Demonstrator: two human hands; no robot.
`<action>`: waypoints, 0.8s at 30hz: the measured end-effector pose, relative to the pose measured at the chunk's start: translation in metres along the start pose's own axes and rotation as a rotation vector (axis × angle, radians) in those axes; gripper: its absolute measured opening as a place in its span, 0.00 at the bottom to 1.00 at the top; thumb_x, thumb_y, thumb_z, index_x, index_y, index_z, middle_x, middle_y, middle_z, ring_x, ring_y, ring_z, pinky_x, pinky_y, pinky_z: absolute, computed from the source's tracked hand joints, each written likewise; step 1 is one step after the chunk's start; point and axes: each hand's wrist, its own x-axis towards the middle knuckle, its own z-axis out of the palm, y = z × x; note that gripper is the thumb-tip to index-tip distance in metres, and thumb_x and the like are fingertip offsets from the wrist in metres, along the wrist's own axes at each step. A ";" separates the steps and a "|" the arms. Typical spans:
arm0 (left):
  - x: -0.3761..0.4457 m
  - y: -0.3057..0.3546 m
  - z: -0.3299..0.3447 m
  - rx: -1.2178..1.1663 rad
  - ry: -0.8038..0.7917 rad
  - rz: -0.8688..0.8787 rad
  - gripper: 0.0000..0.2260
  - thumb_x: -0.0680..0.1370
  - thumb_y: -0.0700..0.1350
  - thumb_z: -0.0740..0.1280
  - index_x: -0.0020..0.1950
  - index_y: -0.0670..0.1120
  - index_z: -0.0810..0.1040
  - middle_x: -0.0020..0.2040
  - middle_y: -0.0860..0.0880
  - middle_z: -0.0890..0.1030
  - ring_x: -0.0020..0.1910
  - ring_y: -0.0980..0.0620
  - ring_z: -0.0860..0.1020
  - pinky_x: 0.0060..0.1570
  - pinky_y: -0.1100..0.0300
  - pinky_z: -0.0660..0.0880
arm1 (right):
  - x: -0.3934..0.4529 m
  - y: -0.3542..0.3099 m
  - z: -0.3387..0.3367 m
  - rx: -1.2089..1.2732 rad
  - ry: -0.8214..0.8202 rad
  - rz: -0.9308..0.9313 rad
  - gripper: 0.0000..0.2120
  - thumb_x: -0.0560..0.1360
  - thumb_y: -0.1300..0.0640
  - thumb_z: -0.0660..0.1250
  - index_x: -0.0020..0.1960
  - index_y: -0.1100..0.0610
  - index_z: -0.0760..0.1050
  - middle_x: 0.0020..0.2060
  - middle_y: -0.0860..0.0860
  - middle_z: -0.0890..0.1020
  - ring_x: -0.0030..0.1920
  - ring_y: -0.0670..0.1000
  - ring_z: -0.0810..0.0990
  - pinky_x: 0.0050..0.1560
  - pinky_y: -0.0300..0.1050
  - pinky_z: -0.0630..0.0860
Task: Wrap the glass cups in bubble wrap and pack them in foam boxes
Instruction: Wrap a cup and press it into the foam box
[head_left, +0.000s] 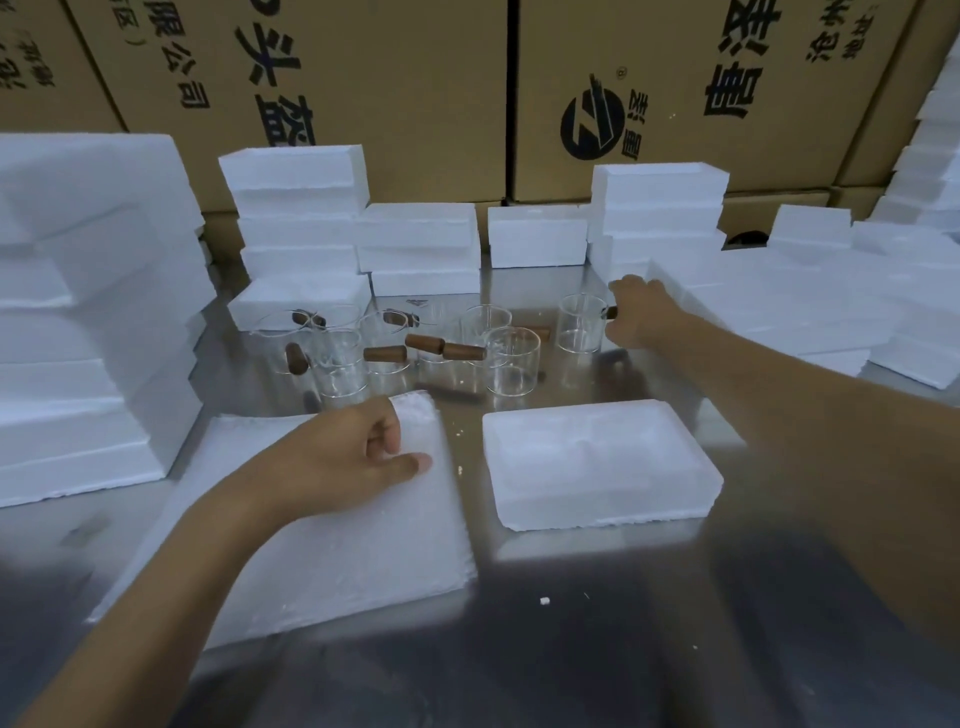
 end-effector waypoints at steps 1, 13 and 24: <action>0.000 0.000 0.000 0.005 -0.011 -0.008 0.17 0.71 0.64 0.72 0.42 0.51 0.75 0.38 0.53 0.77 0.36 0.55 0.74 0.38 0.61 0.70 | 0.002 -0.002 0.002 -0.067 0.012 0.006 0.21 0.80 0.58 0.60 0.71 0.63 0.66 0.67 0.60 0.68 0.69 0.61 0.65 0.66 0.55 0.67; -0.008 0.001 0.006 0.007 0.026 0.071 0.13 0.79 0.51 0.69 0.38 0.48 0.73 0.40 0.53 0.74 0.36 0.57 0.71 0.40 0.60 0.67 | -0.035 -0.012 -0.023 -0.020 0.140 0.001 0.07 0.78 0.59 0.62 0.54 0.59 0.67 0.49 0.56 0.75 0.46 0.56 0.71 0.45 0.48 0.68; -0.022 0.006 -0.009 -0.180 0.227 0.128 0.11 0.82 0.40 0.63 0.42 0.51 0.75 0.43 0.56 0.78 0.38 0.62 0.73 0.35 0.70 0.66 | -0.178 -0.100 -0.034 1.126 0.089 -0.153 0.07 0.82 0.58 0.61 0.46 0.52 0.75 0.33 0.46 0.80 0.27 0.40 0.74 0.30 0.33 0.69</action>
